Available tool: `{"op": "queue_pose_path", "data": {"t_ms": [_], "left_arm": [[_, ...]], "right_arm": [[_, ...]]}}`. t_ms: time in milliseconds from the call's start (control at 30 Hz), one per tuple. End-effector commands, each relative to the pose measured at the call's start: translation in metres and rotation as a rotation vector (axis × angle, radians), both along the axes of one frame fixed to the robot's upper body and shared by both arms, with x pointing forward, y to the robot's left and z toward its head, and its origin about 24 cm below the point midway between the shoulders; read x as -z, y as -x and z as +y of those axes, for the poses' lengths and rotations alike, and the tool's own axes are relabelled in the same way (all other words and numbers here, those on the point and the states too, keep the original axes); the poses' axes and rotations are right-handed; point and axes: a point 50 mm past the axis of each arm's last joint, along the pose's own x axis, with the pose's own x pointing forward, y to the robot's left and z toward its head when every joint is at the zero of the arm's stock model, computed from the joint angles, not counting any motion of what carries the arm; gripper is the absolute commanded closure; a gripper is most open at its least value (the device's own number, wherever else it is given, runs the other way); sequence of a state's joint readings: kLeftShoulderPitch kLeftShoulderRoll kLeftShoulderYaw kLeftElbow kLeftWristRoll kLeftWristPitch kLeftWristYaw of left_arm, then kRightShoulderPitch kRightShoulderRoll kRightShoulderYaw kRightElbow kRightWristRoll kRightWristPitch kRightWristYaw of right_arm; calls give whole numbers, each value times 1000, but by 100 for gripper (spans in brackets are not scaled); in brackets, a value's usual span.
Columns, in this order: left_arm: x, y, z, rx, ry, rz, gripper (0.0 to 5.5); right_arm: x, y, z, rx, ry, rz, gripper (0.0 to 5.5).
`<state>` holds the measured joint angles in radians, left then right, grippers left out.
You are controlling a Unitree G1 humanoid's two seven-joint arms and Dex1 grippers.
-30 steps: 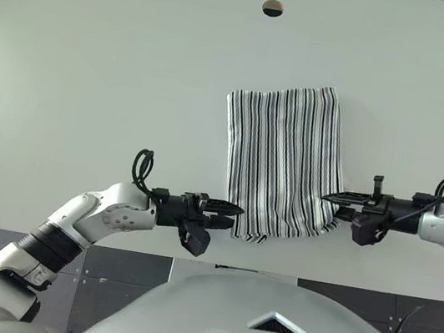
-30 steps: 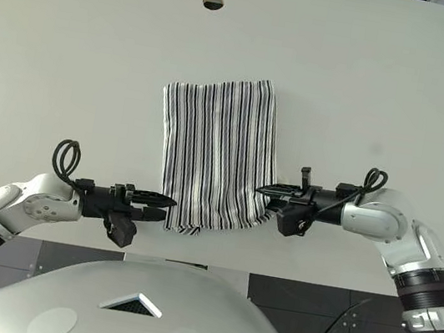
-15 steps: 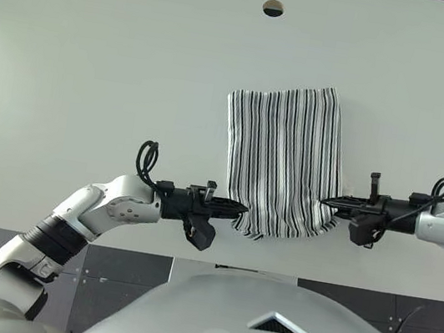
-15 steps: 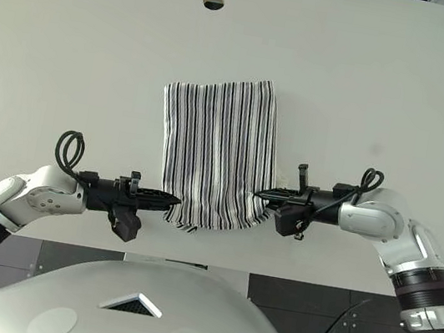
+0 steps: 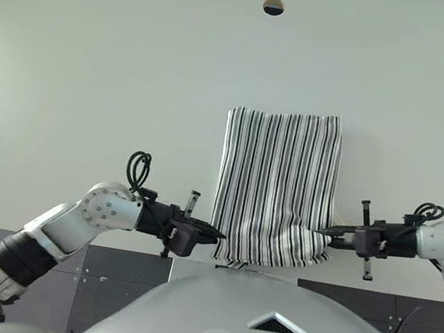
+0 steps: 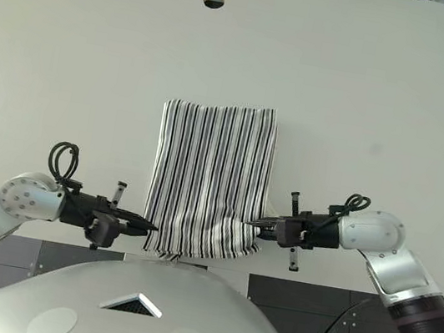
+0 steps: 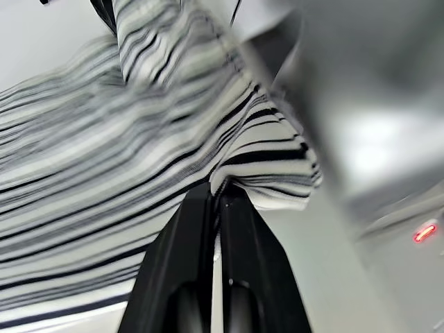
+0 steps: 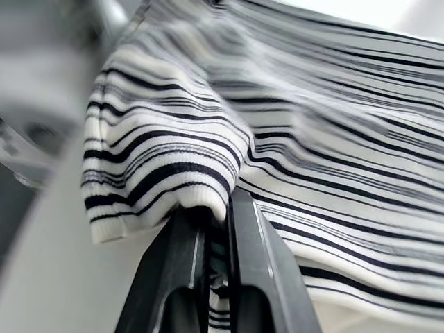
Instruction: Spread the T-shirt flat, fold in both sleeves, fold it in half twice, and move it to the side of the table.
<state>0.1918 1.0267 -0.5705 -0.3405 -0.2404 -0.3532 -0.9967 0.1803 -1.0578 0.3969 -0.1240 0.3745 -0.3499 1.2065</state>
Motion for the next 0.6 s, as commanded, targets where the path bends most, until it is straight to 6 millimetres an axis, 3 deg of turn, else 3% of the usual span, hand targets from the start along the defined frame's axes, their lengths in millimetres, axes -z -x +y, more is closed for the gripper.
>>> {"op": "queue_pose_path", "data": {"t_ms": [33, 233, 333, 500, 600], "left_arm": [[-15, -4, 2, -5, 16, 71, 540], [-33, -3, -3, -49, 111, 153, 540], [-31, -11, -6, -104, 127, 99, 540], [-32, -40, -6, -283, 207, 51, 540], [-22, -58, 2, -414, 186, 55, 540]], "right_arm": [[-18, -5, -4, 16, -18, 54, 537], [-26, 1, -1, 0, -35, 123, 537], [-31, -9, 4, 79, -81, 112, 537], [-38, -28, 10, 162, -130, 55, 537], [-37, -42, 10, 240, -145, 4, 537]]}}
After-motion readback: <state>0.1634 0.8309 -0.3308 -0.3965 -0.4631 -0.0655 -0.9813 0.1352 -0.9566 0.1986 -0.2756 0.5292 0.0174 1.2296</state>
